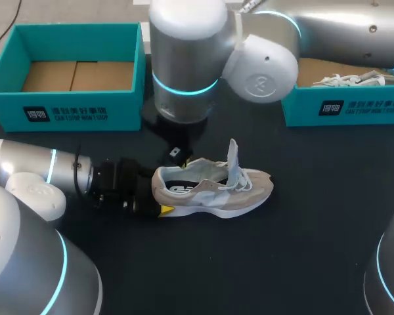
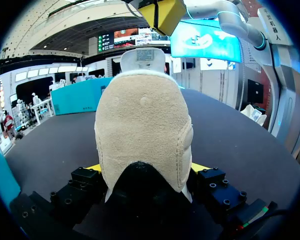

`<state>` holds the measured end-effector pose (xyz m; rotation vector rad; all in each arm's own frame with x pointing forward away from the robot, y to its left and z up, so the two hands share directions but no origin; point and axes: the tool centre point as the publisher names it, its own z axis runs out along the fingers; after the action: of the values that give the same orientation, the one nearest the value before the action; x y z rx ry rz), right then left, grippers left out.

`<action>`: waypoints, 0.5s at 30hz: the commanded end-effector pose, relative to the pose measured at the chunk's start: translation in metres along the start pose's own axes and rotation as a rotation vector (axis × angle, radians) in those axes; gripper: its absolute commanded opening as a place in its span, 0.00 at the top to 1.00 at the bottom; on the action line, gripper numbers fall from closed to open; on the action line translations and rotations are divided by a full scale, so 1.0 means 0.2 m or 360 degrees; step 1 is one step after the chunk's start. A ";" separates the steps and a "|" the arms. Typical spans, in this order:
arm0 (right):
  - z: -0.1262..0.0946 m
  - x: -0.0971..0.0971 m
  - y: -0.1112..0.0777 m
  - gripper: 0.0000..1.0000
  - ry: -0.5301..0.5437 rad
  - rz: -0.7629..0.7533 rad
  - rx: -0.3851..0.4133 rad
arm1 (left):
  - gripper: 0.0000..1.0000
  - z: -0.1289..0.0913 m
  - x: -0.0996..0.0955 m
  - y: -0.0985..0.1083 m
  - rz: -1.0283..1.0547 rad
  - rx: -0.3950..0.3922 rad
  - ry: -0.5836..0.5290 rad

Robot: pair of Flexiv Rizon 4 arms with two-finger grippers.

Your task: Take the shoe out of the shoebox, open the shoe tongue, remove and reinsert the insole, then place the shoe into the shoebox

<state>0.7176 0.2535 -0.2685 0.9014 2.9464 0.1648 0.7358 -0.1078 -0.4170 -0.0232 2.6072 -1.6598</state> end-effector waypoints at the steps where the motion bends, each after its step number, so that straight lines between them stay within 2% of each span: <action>1: 0.01 -0.04 -0.01 1.00 0.0208 -0.0184 0.0016 | 1.00 0.00 0.00 0.00 0.0001 0.0000 0.0001; 7: 0.01 -0.04 -0.01 1.00 0.0208 -0.0184 0.0016 | 1.00 0.00 0.00 0.00 0.0001 0.0000 0.0001; 8: 0.02 -0.03 0.00 1.00 0.0207 -0.0317 -0.0020 | 1.00 0.00 0.00 0.00 0.0001 0.0000 0.0001; 11: 0.04 -0.01 -0.02 1.00 0.0240 -0.0520 0.0005 | 1.00 0.00 0.00 0.00 0.0001 0.0000 0.0001; 15: 0.04 0.00 -0.04 1.00 0.0286 -0.0636 0.0061 | 1.00 0.00 0.00 0.00 0.0001 0.0000 0.0001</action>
<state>0.7112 0.2490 -0.2756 0.4030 3.1847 0.2054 0.7358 -0.1078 -0.4170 -0.0231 2.6072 -1.6598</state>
